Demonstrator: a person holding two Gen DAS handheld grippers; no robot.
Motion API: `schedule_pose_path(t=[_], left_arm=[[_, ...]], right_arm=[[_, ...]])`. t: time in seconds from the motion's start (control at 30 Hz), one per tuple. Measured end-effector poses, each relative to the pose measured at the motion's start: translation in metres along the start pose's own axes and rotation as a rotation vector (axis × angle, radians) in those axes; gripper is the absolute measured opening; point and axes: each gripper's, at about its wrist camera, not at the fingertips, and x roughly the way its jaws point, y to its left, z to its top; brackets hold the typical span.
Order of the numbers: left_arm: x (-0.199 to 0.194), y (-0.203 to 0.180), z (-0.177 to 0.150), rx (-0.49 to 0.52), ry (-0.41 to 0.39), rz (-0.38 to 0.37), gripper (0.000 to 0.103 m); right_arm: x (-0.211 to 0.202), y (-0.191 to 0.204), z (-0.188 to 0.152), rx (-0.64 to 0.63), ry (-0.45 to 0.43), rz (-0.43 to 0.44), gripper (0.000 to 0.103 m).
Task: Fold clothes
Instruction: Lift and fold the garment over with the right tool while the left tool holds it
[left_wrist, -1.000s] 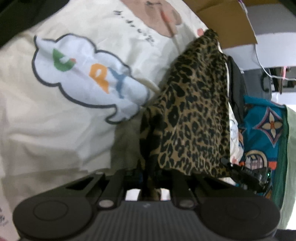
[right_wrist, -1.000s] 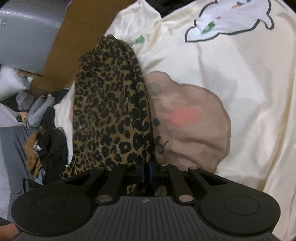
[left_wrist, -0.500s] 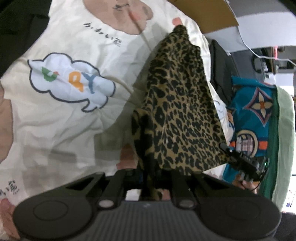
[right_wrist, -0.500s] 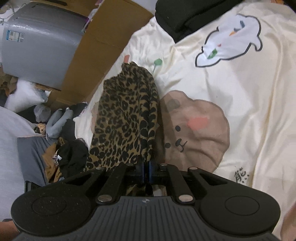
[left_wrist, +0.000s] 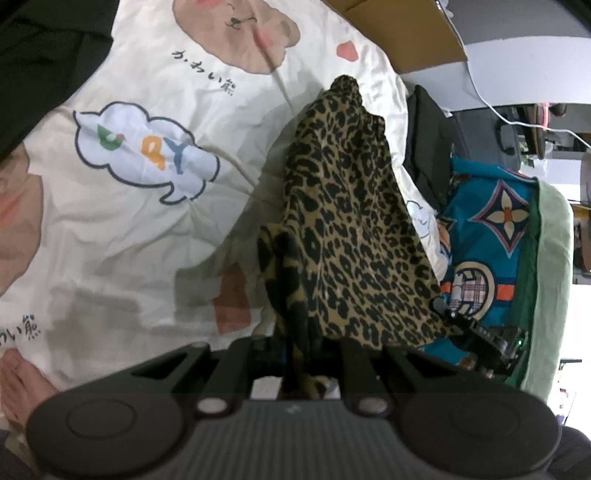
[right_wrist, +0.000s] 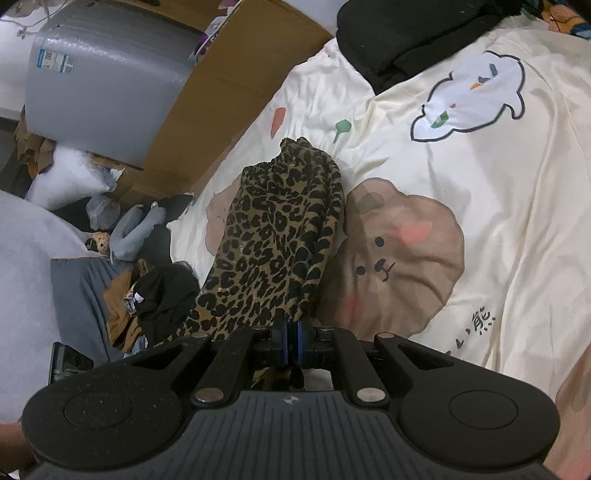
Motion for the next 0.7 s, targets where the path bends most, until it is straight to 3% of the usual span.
schedule_pose_path(t=[0.4,0.7], left_arm=[[-0.010,-0.011,0.038,0.011,-0.043,-0.005,0.009],[0.003,0.009,0.072,-0.075,-0.168,-0.046,0.009]], right_arm=[[0.015,0.002,0.017,0.021,-0.025,0.018,0.003],[0.048,-0.005,0.044,0.051,-0.083,0.056,0.003]])
